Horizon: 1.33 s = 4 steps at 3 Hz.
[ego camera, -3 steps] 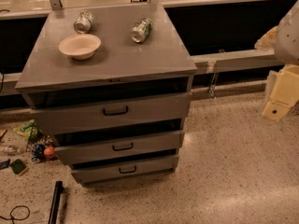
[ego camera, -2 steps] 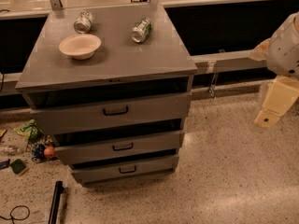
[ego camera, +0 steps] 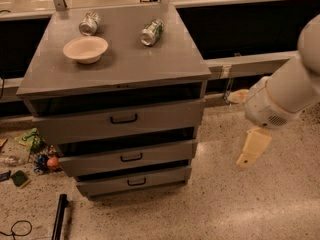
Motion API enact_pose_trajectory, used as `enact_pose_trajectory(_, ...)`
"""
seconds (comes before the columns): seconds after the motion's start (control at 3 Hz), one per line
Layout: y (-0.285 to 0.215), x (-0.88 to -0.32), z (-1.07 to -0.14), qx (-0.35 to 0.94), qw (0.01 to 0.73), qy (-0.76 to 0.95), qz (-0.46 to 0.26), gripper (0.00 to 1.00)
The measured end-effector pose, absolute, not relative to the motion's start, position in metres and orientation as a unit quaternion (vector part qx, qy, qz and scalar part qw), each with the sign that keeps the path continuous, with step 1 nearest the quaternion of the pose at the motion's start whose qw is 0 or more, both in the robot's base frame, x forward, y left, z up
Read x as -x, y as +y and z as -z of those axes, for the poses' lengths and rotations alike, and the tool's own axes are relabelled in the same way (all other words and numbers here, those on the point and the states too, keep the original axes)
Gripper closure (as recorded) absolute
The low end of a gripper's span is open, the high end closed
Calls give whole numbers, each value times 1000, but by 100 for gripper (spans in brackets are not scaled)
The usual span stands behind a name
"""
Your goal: Open middle drawer
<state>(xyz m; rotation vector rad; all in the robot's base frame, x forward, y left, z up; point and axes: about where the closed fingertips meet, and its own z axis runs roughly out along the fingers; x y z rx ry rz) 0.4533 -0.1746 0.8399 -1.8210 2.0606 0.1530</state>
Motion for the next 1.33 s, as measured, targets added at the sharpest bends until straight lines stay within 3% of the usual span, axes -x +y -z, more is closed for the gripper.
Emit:
enact_pose_trajectory(0.67,-113,-523,-689,713,196,670,-65,0)
enact_pose_trajectory(1.33,-99,-549,-632,715,205,665,-69,0)
